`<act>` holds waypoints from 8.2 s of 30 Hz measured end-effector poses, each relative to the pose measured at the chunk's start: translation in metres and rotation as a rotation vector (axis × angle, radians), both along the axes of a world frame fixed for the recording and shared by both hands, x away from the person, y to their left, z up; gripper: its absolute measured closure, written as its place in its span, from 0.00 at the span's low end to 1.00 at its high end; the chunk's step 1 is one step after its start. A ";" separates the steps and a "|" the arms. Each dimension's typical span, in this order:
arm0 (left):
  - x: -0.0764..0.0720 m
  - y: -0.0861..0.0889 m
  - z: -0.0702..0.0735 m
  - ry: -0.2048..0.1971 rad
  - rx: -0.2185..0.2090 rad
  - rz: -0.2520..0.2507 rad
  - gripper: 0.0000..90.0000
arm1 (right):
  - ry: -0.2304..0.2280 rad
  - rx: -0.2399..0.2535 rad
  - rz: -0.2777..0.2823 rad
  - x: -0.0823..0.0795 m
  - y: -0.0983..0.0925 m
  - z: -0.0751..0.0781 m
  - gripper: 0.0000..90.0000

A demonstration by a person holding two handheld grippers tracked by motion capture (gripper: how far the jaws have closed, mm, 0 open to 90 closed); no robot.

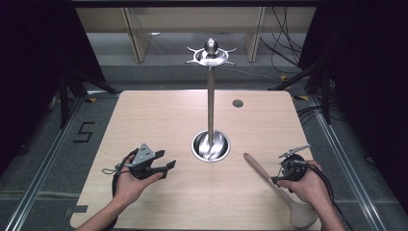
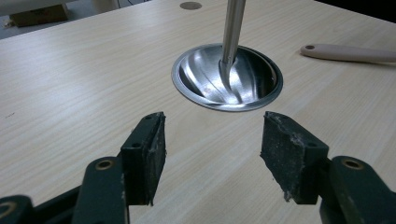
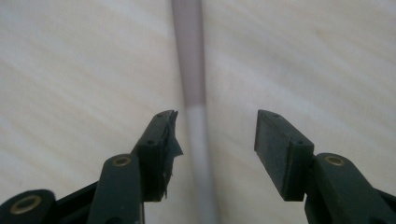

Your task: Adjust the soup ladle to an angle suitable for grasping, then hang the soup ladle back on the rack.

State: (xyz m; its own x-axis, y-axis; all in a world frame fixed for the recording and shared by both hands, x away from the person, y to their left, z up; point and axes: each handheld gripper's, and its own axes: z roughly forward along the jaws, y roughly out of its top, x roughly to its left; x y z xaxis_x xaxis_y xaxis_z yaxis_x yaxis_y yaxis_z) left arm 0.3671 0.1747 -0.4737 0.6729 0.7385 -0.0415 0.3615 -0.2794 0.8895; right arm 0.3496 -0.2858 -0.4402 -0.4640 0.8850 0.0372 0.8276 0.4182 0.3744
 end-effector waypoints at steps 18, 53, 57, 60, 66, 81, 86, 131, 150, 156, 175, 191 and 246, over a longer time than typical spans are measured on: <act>0.003 0.001 -0.001 0.007 0.000 -0.002 0.44 | 0.131 -0.113 0.151 0.021 0.012 -0.004 0.62; -0.002 0.003 -0.002 0.025 -0.002 0.000 0.44 | 0.266 -0.181 0.200 0.058 0.032 -0.031 0.82; -0.002 0.003 -0.002 0.026 -0.002 0.001 0.44 | 0.265 -0.164 0.165 0.057 0.032 -0.030 0.84; -0.001 0.004 -0.002 0.008 0.014 -0.013 0.44 | 0.258 -0.147 0.147 0.056 0.032 -0.030 0.85; -0.002 0.003 -0.002 0.014 0.016 -0.003 0.44 | 0.223 -0.116 0.137 0.054 0.029 -0.022 0.85; 0.000 0.003 -0.003 0.008 0.022 -0.017 0.44 | -0.032 0.021 0.035 0.034 0.022 0.020 0.85; -0.001 0.003 -0.003 0.010 0.021 -0.017 0.44 | -0.079 0.049 0.036 0.029 0.018 0.027 0.85; -0.002 0.000 -0.003 0.023 0.001 -0.011 0.44 | -0.682 0.443 0.089 -0.032 -0.020 0.036 0.85; -0.005 0.001 0.003 0.003 -0.020 -0.003 0.43 | -0.777 0.450 0.086 -0.021 -0.017 0.052 0.85; -0.007 -0.008 0.018 -0.052 -0.051 -0.035 0.43 | -0.745 0.451 0.065 -0.024 -0.008 0.049 0.85; 0.005 -0.077 0.104 -0.181 -0.151 -0.183 0.45 | -0.749 0.464 0.018 -0.024 0.021 0.063 0.85; 0.007 -0.159 0.129 -0.180 -0.227 -0.308 0.50 | -0.743 0.444 0.019 -0.024 0.027 0.058 0.85; 0.008 -0.228 0.127 -0.174 -0.203 -0.364 0.82 | -0.752 0.410 0.053 -0.027 0.049 0.055 0.85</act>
State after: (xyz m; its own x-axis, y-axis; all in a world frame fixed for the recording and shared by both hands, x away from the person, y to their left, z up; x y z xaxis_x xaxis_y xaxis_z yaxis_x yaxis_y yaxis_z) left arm 0.3750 -0.0534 -0.3466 0.8971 0.4411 -0.0241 0.1122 -0.1747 0.9782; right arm 0.3227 -0.2367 -0.3849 -0.5338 0.8454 0.0157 0.2818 0.1604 0.9460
